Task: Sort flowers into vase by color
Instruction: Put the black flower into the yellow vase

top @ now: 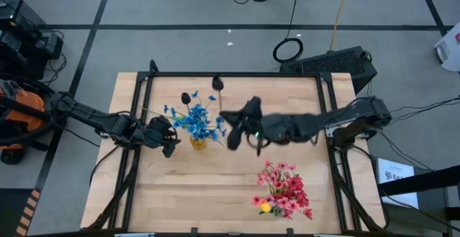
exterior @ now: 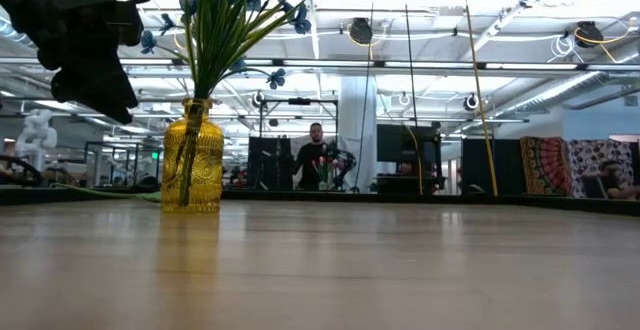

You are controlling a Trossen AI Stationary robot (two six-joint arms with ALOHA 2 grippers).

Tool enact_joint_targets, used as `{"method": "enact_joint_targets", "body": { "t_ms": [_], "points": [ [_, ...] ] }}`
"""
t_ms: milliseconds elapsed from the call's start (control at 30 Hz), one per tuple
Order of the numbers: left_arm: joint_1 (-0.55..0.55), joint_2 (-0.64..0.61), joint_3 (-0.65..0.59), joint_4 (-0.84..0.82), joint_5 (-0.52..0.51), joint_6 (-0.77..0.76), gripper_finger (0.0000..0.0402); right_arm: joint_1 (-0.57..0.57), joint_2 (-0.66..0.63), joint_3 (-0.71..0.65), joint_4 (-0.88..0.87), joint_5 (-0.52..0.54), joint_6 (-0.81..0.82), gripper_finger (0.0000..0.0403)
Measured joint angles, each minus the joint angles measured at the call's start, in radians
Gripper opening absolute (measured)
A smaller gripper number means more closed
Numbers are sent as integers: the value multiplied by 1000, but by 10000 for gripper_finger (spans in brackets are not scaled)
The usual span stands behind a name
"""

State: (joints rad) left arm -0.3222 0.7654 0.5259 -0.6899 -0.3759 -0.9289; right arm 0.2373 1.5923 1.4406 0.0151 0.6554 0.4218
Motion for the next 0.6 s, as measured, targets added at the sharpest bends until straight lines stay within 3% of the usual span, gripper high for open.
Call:
{"method": "enact_joint_targets", "body": {
  "t_ms": [133,267,467,600],
  "points": [
    [0,0,0,-1,1,26,214,61,103,0,337,69,-191,1],
    [0,0,0,-5,10,27,214,72,194,0,622,18,-305,0],
    [0,0,0,-8,34,25,214,68,259,8,740,-26,-380,0],
    [0,0,0,-8,35,21,214,41,284,9,792,-162,-382,0]
  ]
}}
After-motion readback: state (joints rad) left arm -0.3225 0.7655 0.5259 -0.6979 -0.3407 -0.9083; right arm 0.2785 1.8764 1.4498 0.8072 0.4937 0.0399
